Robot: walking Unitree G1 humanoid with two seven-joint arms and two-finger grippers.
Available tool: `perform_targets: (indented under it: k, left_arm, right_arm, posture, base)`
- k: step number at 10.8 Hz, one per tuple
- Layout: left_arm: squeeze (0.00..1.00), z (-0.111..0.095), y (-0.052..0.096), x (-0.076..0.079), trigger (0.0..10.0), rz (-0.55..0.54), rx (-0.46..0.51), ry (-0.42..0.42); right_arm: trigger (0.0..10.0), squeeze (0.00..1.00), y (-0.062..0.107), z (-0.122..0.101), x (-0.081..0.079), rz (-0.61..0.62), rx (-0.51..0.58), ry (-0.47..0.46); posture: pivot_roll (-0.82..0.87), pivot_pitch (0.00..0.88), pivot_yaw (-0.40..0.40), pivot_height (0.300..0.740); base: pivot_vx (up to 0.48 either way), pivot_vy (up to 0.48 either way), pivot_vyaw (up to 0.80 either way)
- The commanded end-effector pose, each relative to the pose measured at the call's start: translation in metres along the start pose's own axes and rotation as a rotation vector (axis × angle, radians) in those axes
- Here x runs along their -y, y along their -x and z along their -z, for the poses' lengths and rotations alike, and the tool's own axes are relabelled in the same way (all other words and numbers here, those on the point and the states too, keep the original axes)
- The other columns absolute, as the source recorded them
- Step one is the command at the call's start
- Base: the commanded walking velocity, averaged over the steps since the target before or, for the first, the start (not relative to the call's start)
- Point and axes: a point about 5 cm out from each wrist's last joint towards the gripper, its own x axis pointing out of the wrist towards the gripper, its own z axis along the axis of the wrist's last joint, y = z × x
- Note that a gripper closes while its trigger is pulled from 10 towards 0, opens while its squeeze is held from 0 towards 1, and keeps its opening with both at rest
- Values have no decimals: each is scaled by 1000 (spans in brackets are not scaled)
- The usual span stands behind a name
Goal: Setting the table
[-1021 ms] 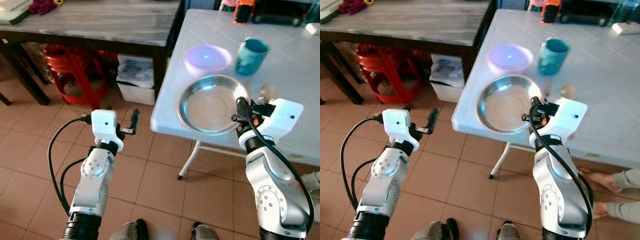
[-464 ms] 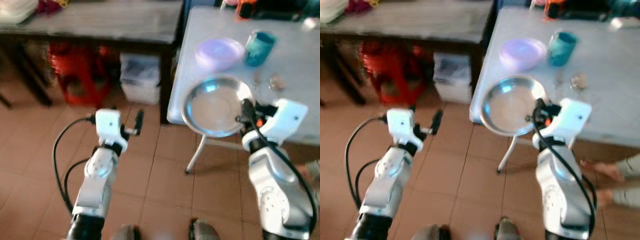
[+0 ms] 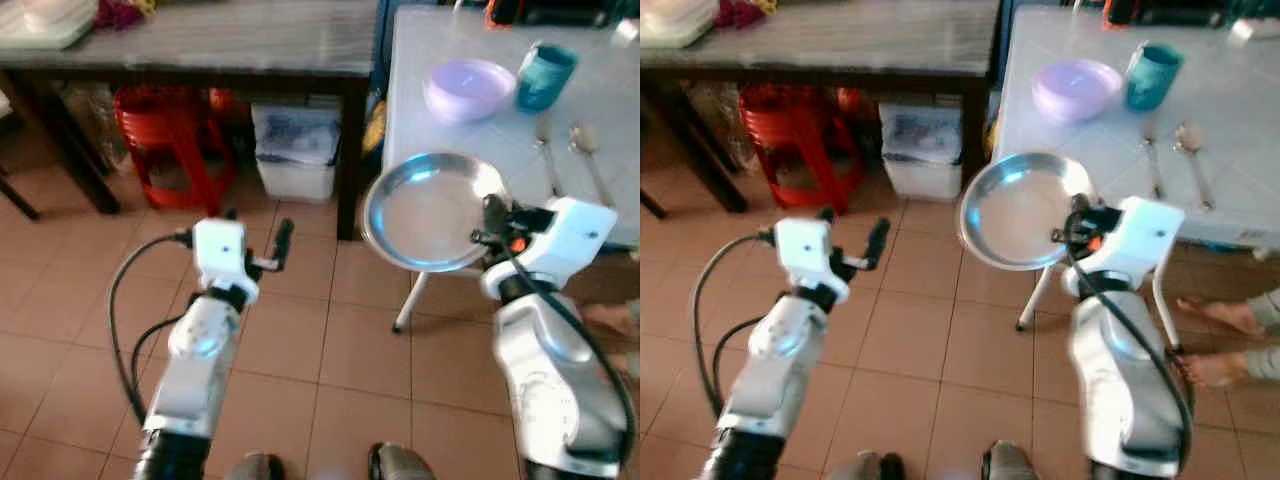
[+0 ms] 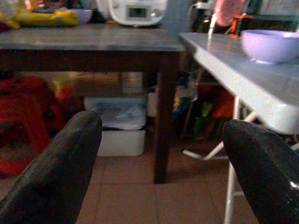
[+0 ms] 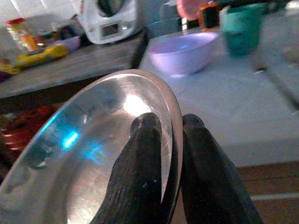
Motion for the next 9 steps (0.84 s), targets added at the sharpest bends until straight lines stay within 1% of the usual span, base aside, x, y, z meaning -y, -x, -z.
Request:
perform_targets:
  k: [1,2,4,9]
  left_arm:
    - [0,0,2,0,10000,2,2,7]
    - [0,-2,3,3,10000,25,17,-5]
    - [0,-3,3,6,10000,56,31,0]
    - [0,-2,5,9,10000,80,34,8]
  right_arm:
    - [10000,0,0,-5,-1,-5,23,9]
    - [10000,0,0,-5,0,-4,23,13]
    - [10000,0,0,-4,0,-4,23,18]
    - [10000,0,1,-3,0,-6,19,27]
  posture:
    - [-208,189,52,740]
    - [-208,190,52,740]
    - [-208,190,52,740]
    - [-211,199,52,740]
  base:
    - [0,0,0]
    - [0,0,0]
    - [0,0,0]
    - [356,0,0]
